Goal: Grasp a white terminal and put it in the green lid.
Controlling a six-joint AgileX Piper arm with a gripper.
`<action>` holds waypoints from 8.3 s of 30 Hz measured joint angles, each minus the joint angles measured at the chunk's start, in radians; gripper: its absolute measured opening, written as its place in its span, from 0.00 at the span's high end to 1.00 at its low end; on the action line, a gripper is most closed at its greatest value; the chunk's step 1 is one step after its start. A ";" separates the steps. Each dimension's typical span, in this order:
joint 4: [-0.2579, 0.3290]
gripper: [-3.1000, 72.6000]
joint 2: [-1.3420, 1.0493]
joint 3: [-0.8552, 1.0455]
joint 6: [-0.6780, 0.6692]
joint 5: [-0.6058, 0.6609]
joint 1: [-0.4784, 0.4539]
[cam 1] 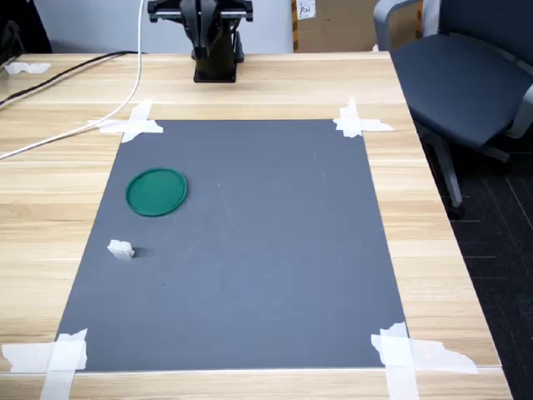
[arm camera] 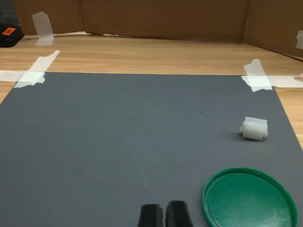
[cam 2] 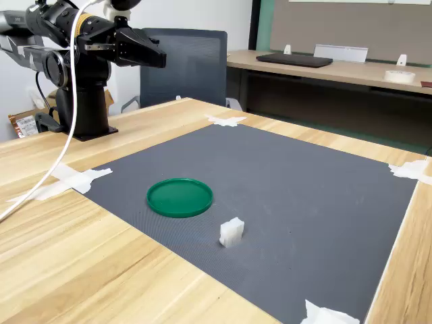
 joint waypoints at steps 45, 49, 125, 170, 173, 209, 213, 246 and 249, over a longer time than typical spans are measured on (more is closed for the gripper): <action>-0.077 1.00 0.639 -0.386 -0.217 0.178 0.000; -0.146 1.00 0.762 -0.511 -0.232 0.365 0.000; -0.451 0.34 1.908 -1.618 -0.610 0.956 -0.258; -0.544 0.34 2.086 -1.618 -0.581 0.905 -0.196; -0.565 0.35 2.092 -1.618 -0.554 0.904 -0.195; -0.497 0.84 1.945 -1.618 -0.523 0.944 -0.246; -0.463 0.84 1.909 -1.618 -0.558 1.000 -0.260; -0.501 0.81 1.633 -1.013 -0.717 0.647 -0.261; -0.499 0.72 1.640 -1.013 -0.726 0.647 -0.261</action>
